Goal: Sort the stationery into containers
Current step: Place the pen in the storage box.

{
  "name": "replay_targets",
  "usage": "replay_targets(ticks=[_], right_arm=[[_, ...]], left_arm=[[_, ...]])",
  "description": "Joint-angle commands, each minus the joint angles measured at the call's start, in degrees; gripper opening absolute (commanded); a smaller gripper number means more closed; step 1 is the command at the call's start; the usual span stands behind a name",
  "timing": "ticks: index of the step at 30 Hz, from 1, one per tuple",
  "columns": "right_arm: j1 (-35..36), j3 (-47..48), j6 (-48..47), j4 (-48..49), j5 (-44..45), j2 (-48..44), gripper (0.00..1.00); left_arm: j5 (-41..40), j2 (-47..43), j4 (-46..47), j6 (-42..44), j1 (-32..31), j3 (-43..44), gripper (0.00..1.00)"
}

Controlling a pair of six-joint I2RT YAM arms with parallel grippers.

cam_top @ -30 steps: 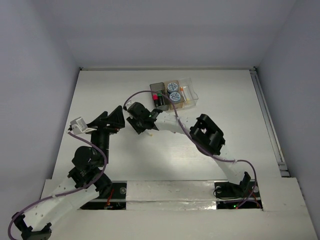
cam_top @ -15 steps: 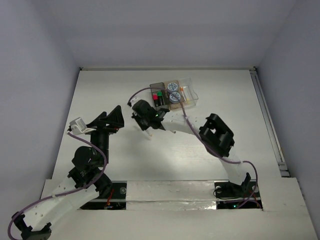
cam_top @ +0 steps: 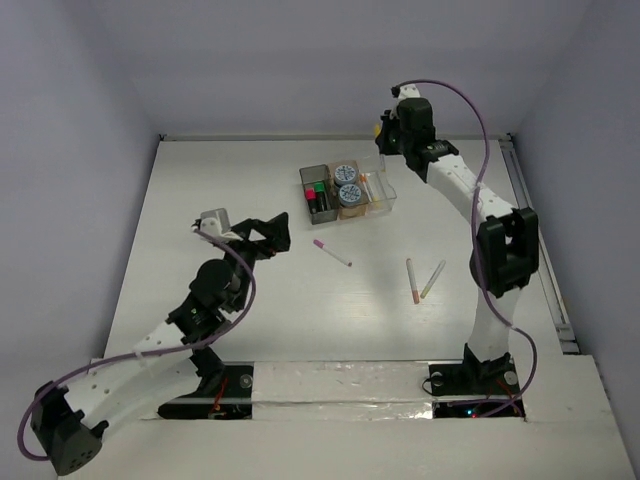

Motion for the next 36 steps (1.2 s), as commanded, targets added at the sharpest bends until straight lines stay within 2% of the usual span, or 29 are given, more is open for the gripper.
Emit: replay_targets(ticks=[1, 5, 9, 13, 15, 17, 18, 19, 21, 22, 24, 25, 28, 31, 34, 36], right_arm=[[-0.73, 7.11, -1.17, -5.18, -5.49, 5.92, 0.0], [-1.53, 9.59, -1.87, -6.33, -7.16, 10.49, 0.0], [-1.53, 10.11, -1.17, -6.85, -7.17, 12.78, 0.0], [-1.53, 7.84, -0.82, -6.6, -6.2, 12.88, 0.0], [-1.53, 4.67, -0.64, -4.67, -5.76, 12.26, 0.01], [-1.53, 4.31, -0.81, -4.66, -4.97, 12.44, 0.04], [-1.53, 4.66, -0.82, -4.75, -4.96, 12.7, 0.08], [-1.53, 5.01, -0.9, -5.1, -5.05, 13.31, 0.2], [-1.53, 6.15, -0.82, -5.98, -5.67, 13.67, 0.34], [-1.53, 6.16, -0.64, -5.81, -5.84, 13.49, 0.43], [-1.53, 6.07, -0.55, -5.54, -5.84, 12.44, 0.48], [-1.53, 5.81, -0.46, -5.54, -5.93, 11.83, 0.54], [-1.53, 4.23, -0.2, -5.02, -6.19, 8.05, 0.6], [-1.53, -0.77, 0.85, -3.09, -5.93, 1.38, 0.59], [-1.53, -10.68, 3.47, 1.3, -5.14, -9.24, 0.57], [-1.53, -20.79, 5.24, 5.17, -4.7, -15.48, 0.57]], left_arm=[[7.63, 4.83, 2.04, -2.13, -0.32, 4.9, 0.98], [13.96, 12.12, 2.04, -3.19, -0.32, 7.02, 0.93], [17.22, 15.73, 3.1, -3.8, -0.32, 7.9, 0.88], [19.86, 18.63, 3.45, -4.07, -0.32, 8.95, 0.75], [21.35, 19.69, 4.41, -4.33, -0.32, 8.87, 0.71], [22.75, 21.0, 5.12, -4.59, -0.32, 8.78, 0.61], [23.11, 21.45, 5.38, -4.94, -0.32, 8.96, 0.57], [23.64, 22.06, 5.38, -5.21, -0.32, 9.22, 0.52], [25.57, 23.73, 5.99, -5.82, -0.32, 9.48, 0.48], [26.27, 24.26, 6.61, -6.0, -0.32, 9.22, 0.42], [28.38, 25.58, 9.23, -6.61, -0.32, 8.52, 0.37], [28.65, 26.19, 9.51, -7.14, -0.85, 8.52, 0.35], [28.56, 29.27, 9.6, -7.32, -2.08, 9.74, 0.31], [28.3, 33.57, 9.43, -7.58, -4.97, 11.85, 0.3], [25.5, 40.24, 6.62, -7.41, -9.54, 17.11, 0.34], [21.81, 45.43, 5.83, -7.84, -13.31, 18.53, 0.39]])
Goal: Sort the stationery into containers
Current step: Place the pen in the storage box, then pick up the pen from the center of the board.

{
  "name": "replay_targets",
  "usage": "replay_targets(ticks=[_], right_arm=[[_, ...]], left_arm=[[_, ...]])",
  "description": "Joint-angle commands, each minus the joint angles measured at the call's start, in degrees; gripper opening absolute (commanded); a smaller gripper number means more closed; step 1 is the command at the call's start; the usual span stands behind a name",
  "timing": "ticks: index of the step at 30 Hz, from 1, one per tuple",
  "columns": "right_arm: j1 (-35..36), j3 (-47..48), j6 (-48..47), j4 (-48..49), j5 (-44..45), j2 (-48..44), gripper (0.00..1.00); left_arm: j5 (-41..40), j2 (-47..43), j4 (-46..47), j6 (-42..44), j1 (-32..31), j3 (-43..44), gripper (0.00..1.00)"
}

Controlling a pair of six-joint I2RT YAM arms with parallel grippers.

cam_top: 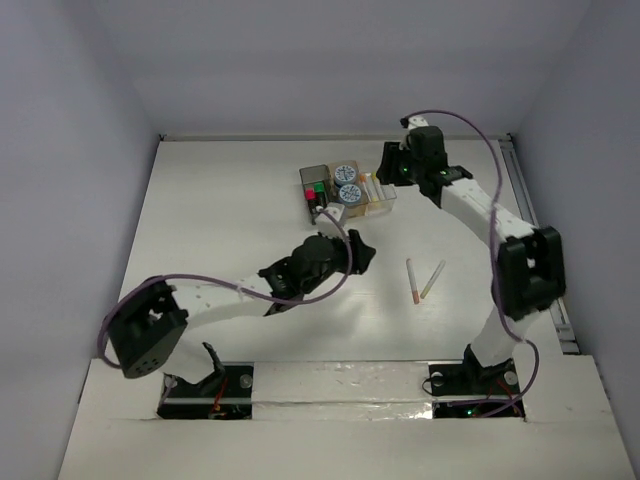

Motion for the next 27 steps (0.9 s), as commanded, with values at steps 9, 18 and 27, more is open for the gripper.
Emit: replay_targets(ticks=[9, 18, 27], right_arm=[[0.35, -33.95, 7.68, 9.66, 5.81, -42.15, 0.58], [0.35, -41.96, 7.41, 7.19, 3.8, -53.77, 0.58], [0.35, -44.51, 7.15, 9.39, 0.72, -56.23, 0.57]], left_arm=[[-9.72, 26.32, -10.28, -3.07, -11.59, 20.07, 0.57], [-15.0, 37.93, -19.16, -3.6, -13.45, 33.0, 0.66], [-17.99, 45.92, -25.93, -2.19, -13.45, 43.11, 0.59]])
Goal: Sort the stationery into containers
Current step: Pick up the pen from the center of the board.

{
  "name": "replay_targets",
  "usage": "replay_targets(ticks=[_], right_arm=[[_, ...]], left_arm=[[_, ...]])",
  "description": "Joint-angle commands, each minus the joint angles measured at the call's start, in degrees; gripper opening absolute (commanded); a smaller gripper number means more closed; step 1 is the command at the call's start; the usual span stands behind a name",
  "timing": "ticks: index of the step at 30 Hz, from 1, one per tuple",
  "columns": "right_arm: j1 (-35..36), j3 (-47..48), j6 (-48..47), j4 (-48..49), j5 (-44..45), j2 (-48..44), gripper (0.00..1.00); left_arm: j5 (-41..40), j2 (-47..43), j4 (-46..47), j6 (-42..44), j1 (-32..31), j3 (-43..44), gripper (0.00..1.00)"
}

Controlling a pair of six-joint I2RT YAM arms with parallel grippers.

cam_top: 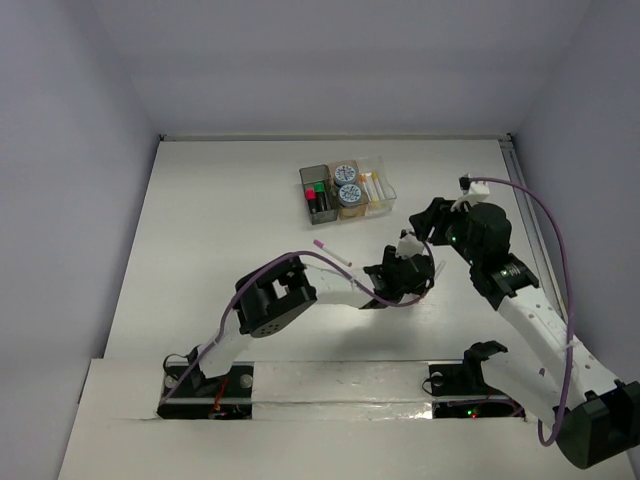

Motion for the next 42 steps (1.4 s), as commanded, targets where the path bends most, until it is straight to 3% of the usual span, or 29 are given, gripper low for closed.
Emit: replay_targets(ticks=[1, 6, 10, 12, 24, 27, 28, 33, 42], right_arm=[[0.35, -0.89, -0.26, 3.01, -1.62, -1.83, 0.57], [0.35, -1.15, 0.0, 3.18, -2.59, -1.56, 0.57], [0.35, -1.68, 0.09, 3.79, -2.41, -2.79, 0.57], [0.35, -2.03, 0.18, 3.97, -1.89, -3.41, 0.57], [0.35, -2.47, 0.53, 4.15, -1.53, -4.38, 0.57], [0.35, -2.47, 0.62, 4.15, -1.53, -4.55, 0.57], [0.35, -2.47, 0.62, 4.24, -1.45, -4.64, 0.57], [0.35, -2.73, 0.79, 4.5, -1.27, -5.08, 0.57], [0.35, -3.52, 1.32, 5.38, -0.74, -5.61, 0.57]], left_arm=[[-2.43, 1.71, -4.72, 0.89, 0.13, 4.27, 0.57], [-2.87, 4.0, -6.92, 1.33, 0.65, 6.21, 0.46], [-2.87, 3.48, -7.01, 1.15, 1.27, 4.02, 0.27], [-3.05, 2.42, -6.57, 1.07, 1.88, 1.83, 0.23], [-6.83, 0.49, -7.27, 4.05, 2.41, -2.4, 0.25], [-7.7, 0.92, -7.53, 5.19, 2.41, -2.22, 0.12], [-7.79, 0.93, -7.45, 5.37, 2.41, -2.14, 0.0], [-6.74, -1.62, -5.43, 6.07, 2.94, -2.22, 0.0], [0.56, -12.25, 0.29, 6.86, 10.49, -0.73, 0.0]])
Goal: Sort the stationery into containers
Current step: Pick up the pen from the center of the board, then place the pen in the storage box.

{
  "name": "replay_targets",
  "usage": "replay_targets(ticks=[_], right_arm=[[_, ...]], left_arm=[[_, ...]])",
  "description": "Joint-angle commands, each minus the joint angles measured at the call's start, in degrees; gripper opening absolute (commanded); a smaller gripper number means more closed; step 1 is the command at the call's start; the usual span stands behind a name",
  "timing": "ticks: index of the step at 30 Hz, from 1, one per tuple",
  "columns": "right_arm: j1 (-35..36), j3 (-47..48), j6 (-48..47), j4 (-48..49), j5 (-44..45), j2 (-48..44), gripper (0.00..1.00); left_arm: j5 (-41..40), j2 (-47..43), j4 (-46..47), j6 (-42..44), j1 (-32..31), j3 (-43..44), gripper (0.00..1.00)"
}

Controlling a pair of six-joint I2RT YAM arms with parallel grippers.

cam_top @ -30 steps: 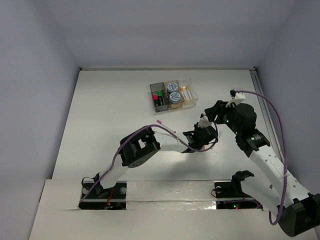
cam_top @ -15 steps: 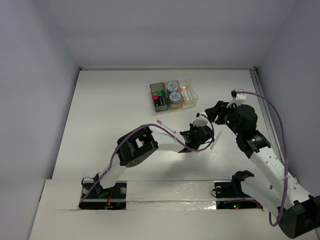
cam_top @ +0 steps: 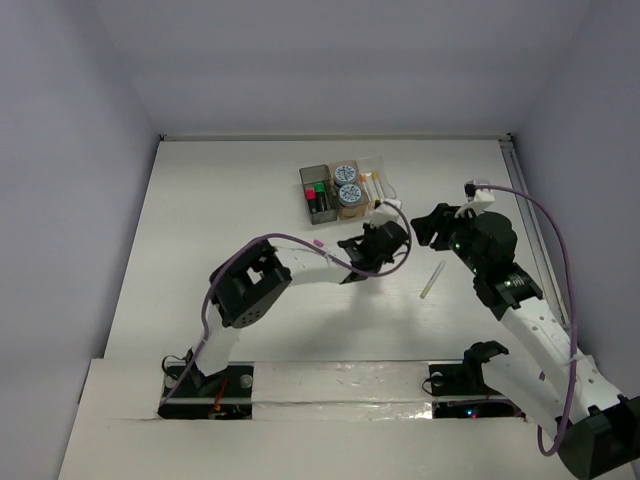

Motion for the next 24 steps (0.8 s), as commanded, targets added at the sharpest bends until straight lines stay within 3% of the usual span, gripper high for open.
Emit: replay_targets(ticks=[1, 5, 10, 24], right_arm=[[0.35, -0.27, 0.56, 3.63, 0.88, -0.82, 0.57], [0.35, -0.44, 0.73, 4.07, 0.44, -0.65, 0.57], [0.35, -0.62, 0.91, 4.51, -0.7, 0.14, 0.57], [0.35, -1.15, 1.44, 6.44, -3.43, 1.64, 0.57]], left_arm=[[1.93, -7.8, 2.8, 1.31, 3.32, 2.22, 0.0], [4.92, -8.59, 4.2, 0.88, 9.12, 6.34, 0.0], [7.12, -3.5, 2.19, 0.09, 16.15, 14.78, 0.0], [8.61, 13.28, -1.68, -2.73, 20.38, 39.04, 0.0]])
